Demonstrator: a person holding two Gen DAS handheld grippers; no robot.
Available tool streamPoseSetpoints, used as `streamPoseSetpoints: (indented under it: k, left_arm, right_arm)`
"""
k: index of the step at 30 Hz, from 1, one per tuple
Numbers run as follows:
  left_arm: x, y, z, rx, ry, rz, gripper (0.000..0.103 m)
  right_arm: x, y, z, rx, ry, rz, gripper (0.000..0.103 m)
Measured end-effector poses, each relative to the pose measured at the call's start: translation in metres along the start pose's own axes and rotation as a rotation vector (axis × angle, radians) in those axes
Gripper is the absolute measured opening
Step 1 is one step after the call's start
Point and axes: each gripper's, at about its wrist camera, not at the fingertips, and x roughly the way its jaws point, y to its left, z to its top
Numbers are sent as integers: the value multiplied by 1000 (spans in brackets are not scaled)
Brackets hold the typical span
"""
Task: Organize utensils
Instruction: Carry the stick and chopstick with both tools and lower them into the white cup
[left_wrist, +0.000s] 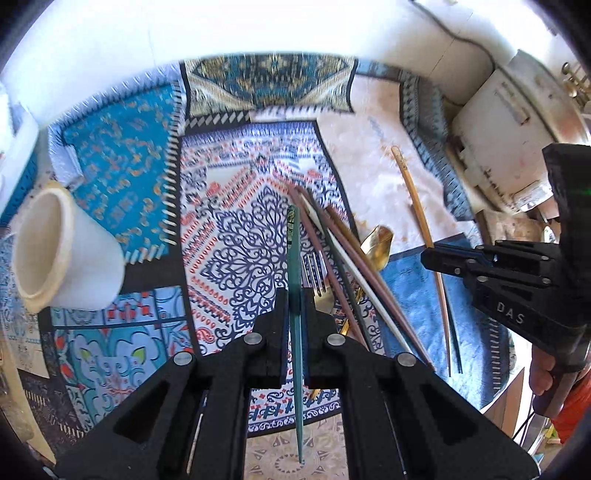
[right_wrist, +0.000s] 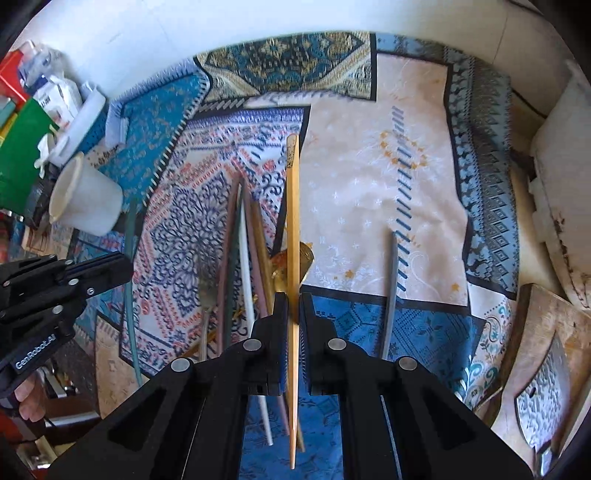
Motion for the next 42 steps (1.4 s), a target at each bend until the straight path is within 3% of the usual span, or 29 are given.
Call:
streamPoseSetpoints:
  k: [10, 26, 34, 42]
  left_arm:
    - [-71, 3, -12, -8, -171, 11, 4]
    - [-192, 58, -2, -77, -474, 42, 3]
    - [-236, 105, 0, -134, -570, 87, 3]
    - [-252, 147, -5, -183, -603, 120, 3]
  right_arm:
    - [-47, 39, 8, -34, -156, 7, 6]
    - [-101, 125, 51, -131, -409, 79, 6]
    - [-112, 171, 82, -159, -501, 121, 6]
    - [-107, 221, 115, -198, -561, 151, 6]
